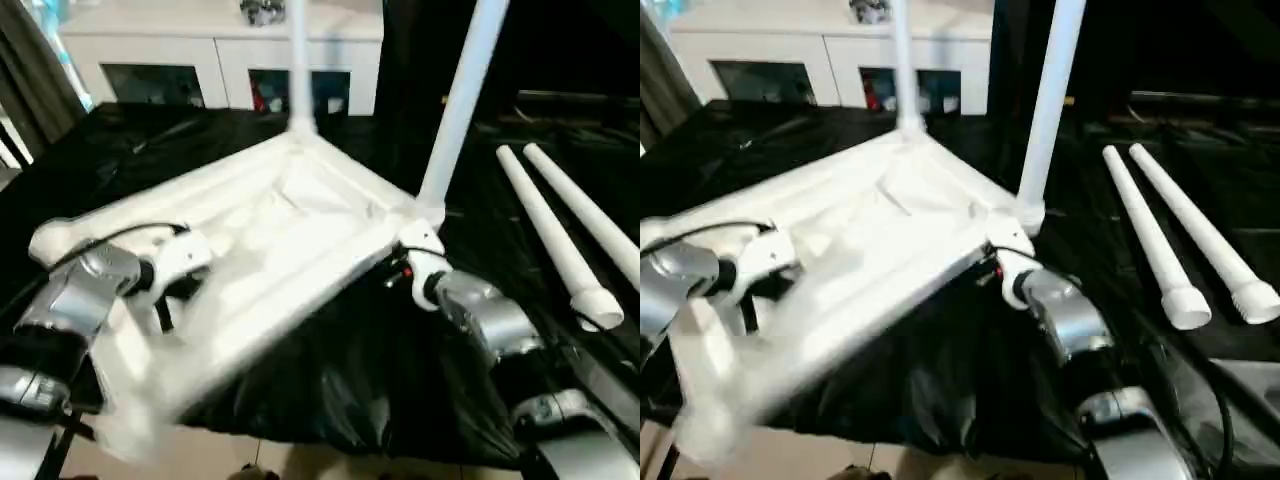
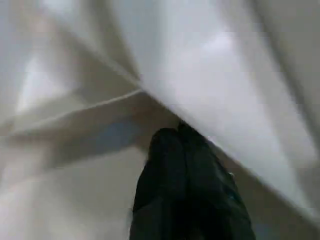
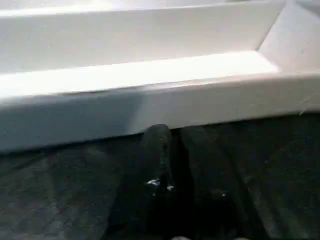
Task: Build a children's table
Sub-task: Rotate table base, then pick table leg
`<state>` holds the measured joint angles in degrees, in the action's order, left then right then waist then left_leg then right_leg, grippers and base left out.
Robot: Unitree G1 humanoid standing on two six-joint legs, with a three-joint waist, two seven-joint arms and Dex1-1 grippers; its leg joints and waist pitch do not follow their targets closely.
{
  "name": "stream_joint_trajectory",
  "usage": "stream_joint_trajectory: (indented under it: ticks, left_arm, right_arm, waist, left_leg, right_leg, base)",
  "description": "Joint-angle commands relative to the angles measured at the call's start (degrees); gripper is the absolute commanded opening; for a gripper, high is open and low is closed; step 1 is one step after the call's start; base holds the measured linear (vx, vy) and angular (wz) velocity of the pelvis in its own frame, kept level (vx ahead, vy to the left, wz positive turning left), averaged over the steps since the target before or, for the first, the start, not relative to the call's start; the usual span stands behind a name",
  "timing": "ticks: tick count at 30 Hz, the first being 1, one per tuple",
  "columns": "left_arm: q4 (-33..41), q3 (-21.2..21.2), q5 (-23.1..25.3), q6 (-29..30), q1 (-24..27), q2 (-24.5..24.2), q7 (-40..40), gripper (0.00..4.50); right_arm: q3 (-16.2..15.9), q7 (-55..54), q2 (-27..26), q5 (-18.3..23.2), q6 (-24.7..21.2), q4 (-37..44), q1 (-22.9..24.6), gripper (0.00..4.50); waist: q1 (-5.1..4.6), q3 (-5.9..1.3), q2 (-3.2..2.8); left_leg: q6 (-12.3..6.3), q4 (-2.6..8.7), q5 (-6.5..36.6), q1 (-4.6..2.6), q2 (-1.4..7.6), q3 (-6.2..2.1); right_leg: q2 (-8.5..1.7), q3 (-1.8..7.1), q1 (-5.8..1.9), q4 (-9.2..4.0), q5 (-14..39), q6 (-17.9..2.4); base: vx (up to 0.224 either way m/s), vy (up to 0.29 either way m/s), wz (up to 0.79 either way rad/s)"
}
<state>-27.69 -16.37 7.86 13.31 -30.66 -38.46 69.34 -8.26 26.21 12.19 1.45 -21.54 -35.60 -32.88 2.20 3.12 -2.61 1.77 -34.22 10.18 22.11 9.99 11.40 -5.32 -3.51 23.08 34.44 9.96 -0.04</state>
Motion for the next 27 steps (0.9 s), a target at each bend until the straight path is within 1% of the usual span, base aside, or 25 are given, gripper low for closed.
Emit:
stream_joint_trajectory:
  ticks: [1,2,3,4,5,6,7,9,10,11,12,13,14,15,16,17,18,20,21,22,23,24,25,26,27]
  left_arm:
    - [7.3,-1.7,-5.0,2.2,0.8,1.3,5.2,0.00]
    - [7.9,-1.7,-5.3,2.3,0.9,1.5,5.5,0.00]
    - [9.3,-1.9,-6.2,2.6,1.2,1.9,6.2,0.00]
    - [10.2,-2.0,-6.7,2.8,1.4,2.4,6.5,0.00]
    - [11.3,-2.3,-7.2,3.3,1.5,3.0,6.6,0.00]
    - [11.4,-2.3,-7.2,3.4,1.5,3.0,6.6,0.00]
    - [12.7,-2.7,-7.4,3.6,1.8,4.2,6.5,0.00]
    - [12.9,-2.9,-6.7,2.5,1.5,7.0,4.3,0.00]
    - [10.9,-2.9,-5.3,0.2,0.5,9.9,0.5,0.00]
    - [10.3,-2.9,-4.9,-0.1,0.1,10.7,-0.7,0.00]
    - [7.4,-2.6,-3.9,-1.8,-1.8,13.8,-5.6,0.00]
    - [6.8,-2.6,-3.6,-2.0,-2.2,14.4,-6.8,0.00]
    - [5.2,-2.6,-2.8,-3.1,-3.3,15.5,-9.5,0.00]
    - [3.9,-2.4,-2.5,-3.8,-4.2,16.4,-11.5,0.00]
    - [1.9,-2.0,-1.8,-4.4,-5.5,17.5,-14.5,0.00]
    - [0.2,-1.7,-1.1,-5.1,-6.5,18.4,-17.3,0.00]
    - [0.2,-1.7,-1.1,-5.1,-6.5,18.4,-17.3,0.00]
    - [-1.1,-1.5,-0.7,-5.9,-7.4,19.0,-19.1,0.00]
    - [-2.8,-1.0,0.0,-7.3,-8.1,19.7,-20.9,0.00]
    - [-3.9,-1.0,0.8,-9.3,-8.6,20.0,-21.8,0.00]
    - [-3.6,-0.9,0.7,-10.0,-8.4,20.0,-21.6,0.00]
    - [-2.8,-0.6,0.4,-10.0,-8.1,19.8,-21.2,0.00]
    - [-2.2,-0.6,0.0,-10.2,-7.8,19.6,-20.8,0.00]
    - [0.3,0.0,-1.1,-10.2,-6.8,18.5,-19.6,0.00]
    - [1.4,0.2,-1.6,-10.1,-6.4,18.1,-19.1,0.00]
  right_arm:
    - [0.1,0.3,-0.9,-0.3,2.3,-2.2,-2.7,0.20]
    - [0.1,0.3,-1.0,-0.3,2.5,-2.5,-2.9,0.20]
    - [0.2,0.4,-1.0,-0.4,2.8,-3.1,-3.3,0.09]
    - [0.2,0.4,-1.1,-0.3,3.1,-3.6,-3.6,0.09]
    - [0.2,0.4,-1.2,-0.3,3.3,-3.9,-3.8,0.09]
    - [0.2,0.4,-1.2,-0.3,3.4,-3.9,-3.9,0.09]
    - [0.1,0.5,-1.4,-0.4,4.0,-4.7,-4.2,0.09]
    - [0.0,0.7,-1.7,-0.6,4.8,-5.7,-4.6,0.09]
    - [0.0,0.8,-1.9,-0.7,5.3,-6.2,-4.7,0.09]
    - [0.0,0.8,-1.9,-0.7,5.5,-6.4,-4.8,0.09]
    - [0.0,0.6,-1.8,-0.9,6.0,-6.7,-4.9,0.09]
    - [0.0,0.5,-1.7,-1.0,6.1,-6.7,-4.9,0.09]
    - [0.0,0.5,-1.5,-1.1,6.3,-6.8,-4.9,0.09]
    - [0.0,0.5,-1.2,-1.2,6.4,-6.6,-4.8,0.09]
    - [0.1,0.2,-0.8,-1.4,6.4,-6.2,-4.7,0.09]
    - [0.3,0.0,-0.3,-1.4,6.3,-5.8,-4.5,0.09]
    - [0.3,0.0,-0.3,-1.4,6.3,-5.8,-4.5,0.09]
    - [0.6,-0.2,0.1,-1.5,6.4,-5.3,-4.4,0.09]
    - [1.1,-0.3,0.4,-1.7,6.5,-4.9,-4.3,0.09]
    - [2.1,-0.5,1.6,-1.5,4.9,-2.1,-3.7,0.09]
    - [2.9,-0.8,2.5,-1.3,3.5,0.1,-3.3,0.09]
    - [3.7,-1.2,3.2,-1.1,2.0,2.1,-3.0,0.09]
    - [4.4,-1.6,4.0,-0.8,0.6,3.8,-2.7,0.09]
    - [6.6,-0.7,5.6,1.2,-2.7,6.9,-2.5,0.24]
    - [7.2,-0.8,6.4,1.4,-3.7,7.8,-2.5,0.34]
  waist:
    - [0.07,-3.82,-0.07]
    - [0.07,-3.82,-0.07]
    - [0.16,-3.96,-0.09]
    - [0.18,-3.99,-0.09]
    - [0.06,-3.99,0.21]
    - [0.01,-3.98,0.19]
    - [-0.13,-3.92,0.29]
    - [-0.30,-3.89,0.27]
    - [-0.33,-3.85,0.30]
    - [-0.15,-3.95,0.22]
    - [-0.27,-3.89,0.41]
    - [-0.09,-3.97,0.37]
    - [-0.19,-3.97,0.24]
    - [-0.22,-4.02,0.29]
    - [-0.30,-3.95,0.49]
    - [-0.20,-4.12,0.57]
    - [-0.32,-4.08,0.69]
    - [-0.24,-4.13,0.82]
    - [-0.27,-4.13,0.29]
    - [-0.30,-4.14,0.47]
    - [-0.21,-4.27,0.15]
    - [-0.26,-4.31,0.11]
    - [-0.15,-4.34,0.29]
    - [0.02,-4.48,0.10]
    - [0.06,-4.45,-0.36]
  left_leg:
    - [2.58,4.73,16.0,-1.61,3.12,-1.38]
    - [2.58,4.73,16.0,-1.61,3.12,-1.38]
    - [2.09,4.55,14.9,-1.54,3.08,-1.36]
    - [1.64,4.45,13.9,-1.50,3.06,-1.26]
    - [1.18,4.39,13.0,-1.30,2.97,-1.20]
    - [0.98,4.36,12.8,-1.27,2.98,-1.21]
    - [0.66,4.34,12.7,-1.15,2.93,-1.21]
    - [0.56,4.20,13.5,-1.47,2.97,-1.13]
    - [0.55,4.22,13.8,-1.37,2.96,-1.15]
    - [0.63,4.19,13.8,-1.66,3.02,-1.13]
    - [0.49,4.19,13.7,-1.39,2.85,-1.13]
    - [0.60,4.13,13.9,-1.53,2.85,-1.17]
    - [0.55,4.17,14.3,-1.43,2.85,-1.30]
    - [0.50,4.14,14.4,-1.34,2.82,-1.37]
    - [0.33,4.13,14.5,-1.22,2.71,-1.30]
    - [0.21,4.02,14.1,-1.28,2.69,-1.39]
    - [-0.01,4.01,13.7,-1.14,2.71,-1.38]
    - [-0.72,3.86,12.9,-0.98,2.66,-1.42]
    - [-0.82,3.81,12.8,-0.93,2.63,-1.47]
    - [-1.11,3.69,12.8,-1.08,2.52,-1.30]
    - [-1.27,3.73,12.0,-1.00,2.62,-1.42]
    - [-1.42,3.66,11.4,-0.88,2.62,-1.45]
    - [-2.06,3.62,10.3,-0.88,2.63,-1.43]
    - [-2.54,3.55,9.4,-1.02,2.75,-1.43]
    - [-2.66,3.52,9.3,-1.04,2.75,-1.44]
  right_leg:
    - [-3.26,2.56,-2.02,-3.16,9.4,-15.4]
    - [-3.26,2.56,-2.02,-3.16,9.4,-15.4]
    - [-3.40,2.57,-2.24,-3.02,8.7,-15.7]
    - [-3.39,2.56,-2.29,-2.98,7.9,-15.9]
    - [-3.23,2.50,-2.46,-2.88,7.5,-15.9]
    - [-3.29,2.52,-2.51,-2.84,7.5,-15.9]
    - [-3.27,2.49,-2.59,-2.90,8.3,-15.6]
    - [-3.31,2.60,-2.30,-3.30,10.1,-15.5]
    - [-3.23,2.62,-2.43,-3.46,11.0,-15.2]
    - [-3.16,2.63,-2.29,-3.50,11.1,-14.9]
    - [-2.96,2.56,-2.41,-3.55,10.9,-14.7]
    - [-3.02,2.54,-2.37,-3.55,11.1,-14.5]
    - [-3.10,2.51,-2.49,-3.58,11.7,-14.2]
    - [-3.18,2.47,-2.60,-3.66,12.2,-13.9]
    - [-3.03,2.44,-2.59,-3.81,12.5,-13.6]
    - [-3.10,2.42,-2.74,-3.75,12.3,-13.4]
    - [-3.10,2.45,-2.76,-3.78,12.0,-13.4]
    - [-3.21,2.35,-2.82,-3.78,12.4,-13.4]
    - [-3.21,2.33,-2.81,-3.76,12.4,-13.5]
    - [-2.91,2.30,-2.64,-4.05,12.0,-13.3]
    - [-2.90,2.24,-2.89,-3.82,10.2,-13.4]
    - [-2.88,2.23,-2.96,-3.56,9.1,-13.7]
    - [-2.75,2.22,-3.09,-3.42,7.5,-13.9]
    - [-2.83,2.20,-3.05,-3.15,6.3,-14.5]
    - [-2.77,2.18,-3.04,-3.09,5.9,-14.7]
  base:
    - [0.000,0.000,0.00]
    - [0.000,0.000,0.00]
    - [0.000,0.000,0.00]
    - [0.000,0.000,0.00]
    - [0.000,0.000,0.00]
    - [0.000,0.000,0.00]
    - [0.000,0.000,0.00]
    - [0.000,0.000,0.00]
    - [0.000,0.000,0.00]
    - [0.000,0.000,0.00]
    - [0.000,0.000,0.00]
    - [0.000,0.000,0.00]
    - [0.000,0.000,0.00]
    - [0.000,0.000,0.00]
    - [0.000,0.000,0.00]
    - [0.000,0.000,0.00]
    - [0.000,0.000,0.00]
    - [0.000,0.000,0.00]
    - [0.000,0.000,0.00]
    - [0.000,0.000,0.00]
    - [0.000,0.000,0.00]
    - [0.000,0.000,0.00]
    - [0.000,0.000,0.00]
    - [0.000,0.000,0.00]
    - [0.000,0.000,0.00]
